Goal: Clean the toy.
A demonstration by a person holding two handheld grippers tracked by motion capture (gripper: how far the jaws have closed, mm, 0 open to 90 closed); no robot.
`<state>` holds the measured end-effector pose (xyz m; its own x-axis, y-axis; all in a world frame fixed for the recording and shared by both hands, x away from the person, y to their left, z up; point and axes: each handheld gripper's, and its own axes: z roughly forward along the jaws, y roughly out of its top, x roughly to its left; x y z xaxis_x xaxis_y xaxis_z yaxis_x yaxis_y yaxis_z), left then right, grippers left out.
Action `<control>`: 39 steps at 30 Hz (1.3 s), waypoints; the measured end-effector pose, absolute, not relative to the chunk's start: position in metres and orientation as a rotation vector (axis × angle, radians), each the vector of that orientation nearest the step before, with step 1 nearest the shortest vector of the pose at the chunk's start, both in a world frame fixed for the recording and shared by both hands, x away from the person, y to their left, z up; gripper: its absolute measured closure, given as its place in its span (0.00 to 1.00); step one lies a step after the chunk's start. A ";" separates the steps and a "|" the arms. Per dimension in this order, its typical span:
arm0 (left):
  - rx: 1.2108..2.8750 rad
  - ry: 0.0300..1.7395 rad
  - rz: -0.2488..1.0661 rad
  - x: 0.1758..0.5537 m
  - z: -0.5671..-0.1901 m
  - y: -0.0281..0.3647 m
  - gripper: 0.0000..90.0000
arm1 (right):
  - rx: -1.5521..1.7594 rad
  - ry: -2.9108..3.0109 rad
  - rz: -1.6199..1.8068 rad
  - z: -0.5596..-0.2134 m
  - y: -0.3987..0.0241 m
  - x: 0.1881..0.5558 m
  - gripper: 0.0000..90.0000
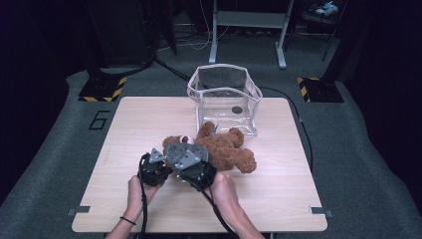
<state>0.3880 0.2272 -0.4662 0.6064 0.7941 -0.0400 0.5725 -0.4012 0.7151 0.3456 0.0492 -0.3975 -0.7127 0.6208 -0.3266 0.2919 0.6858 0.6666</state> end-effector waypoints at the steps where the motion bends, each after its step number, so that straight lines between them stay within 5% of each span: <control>1: 2.120 1.081 0.398 0.388 -0.466 0.227 0.97 | 0.685 2.373 0.768 -0.404 0.056 0.346 0.89; 8: 2.108 1.083 0.360 0.391 -0.468 0.235 0.98 | 0.672 2.365 0.603 -0.439 0.069 0.354 0.89; 39: 2.087 1.100 0.315 0.404 -0.472 0.250 0.97 | 1.070 2.192 0.526 -0.443 -0.069 0.375 0.89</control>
